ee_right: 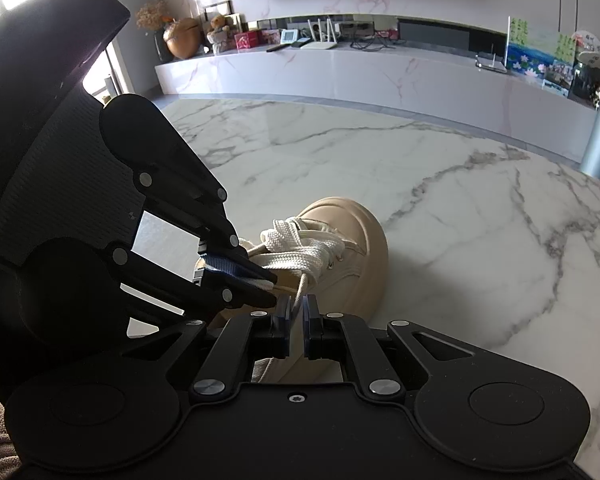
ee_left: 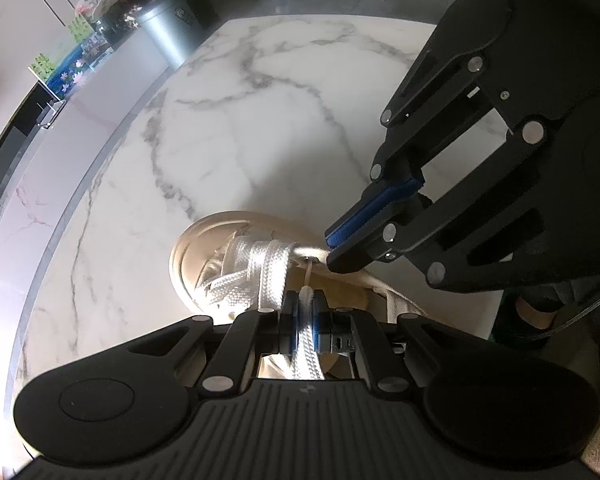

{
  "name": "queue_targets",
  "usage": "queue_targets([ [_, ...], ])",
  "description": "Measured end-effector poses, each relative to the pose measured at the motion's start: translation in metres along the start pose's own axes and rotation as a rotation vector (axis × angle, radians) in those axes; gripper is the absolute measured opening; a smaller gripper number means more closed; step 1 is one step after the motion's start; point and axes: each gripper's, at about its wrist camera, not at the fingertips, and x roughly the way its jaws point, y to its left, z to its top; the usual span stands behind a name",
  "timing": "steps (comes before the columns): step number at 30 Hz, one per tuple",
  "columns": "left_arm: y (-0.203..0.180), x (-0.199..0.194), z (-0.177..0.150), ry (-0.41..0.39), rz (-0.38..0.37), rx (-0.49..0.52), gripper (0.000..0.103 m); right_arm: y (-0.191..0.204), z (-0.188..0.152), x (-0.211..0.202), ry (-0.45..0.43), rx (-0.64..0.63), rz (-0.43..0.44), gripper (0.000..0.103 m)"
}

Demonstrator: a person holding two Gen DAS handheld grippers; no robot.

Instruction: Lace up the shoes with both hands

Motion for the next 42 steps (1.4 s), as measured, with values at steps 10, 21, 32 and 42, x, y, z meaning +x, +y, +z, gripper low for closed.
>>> queue_targets([
  [10,-0.001,0.002,0.002,-0.027,-0.003,0.003,0.006,0.004,0.002,-0.007,0.016,-0.042,0.008,0.005],
  [21,0.0,0.004,0.0,-0.056,-0.018,0.041,0.006,-0.01,0.012,-0.002,0.072,-0.201,0.017,0.005],
  [32,0.001,0.011,-0.002,-0.068,-0.048,0.131,0.006,-0.001,0.026,0.022,0.18,-0.651,0.152,0.005],
  [42,-0.001,0.014,-0.005,-0.082,-0.058,0.204,0.006,0.01,0.027,0.028,0.235,-0.927,0.205,0.005],
])
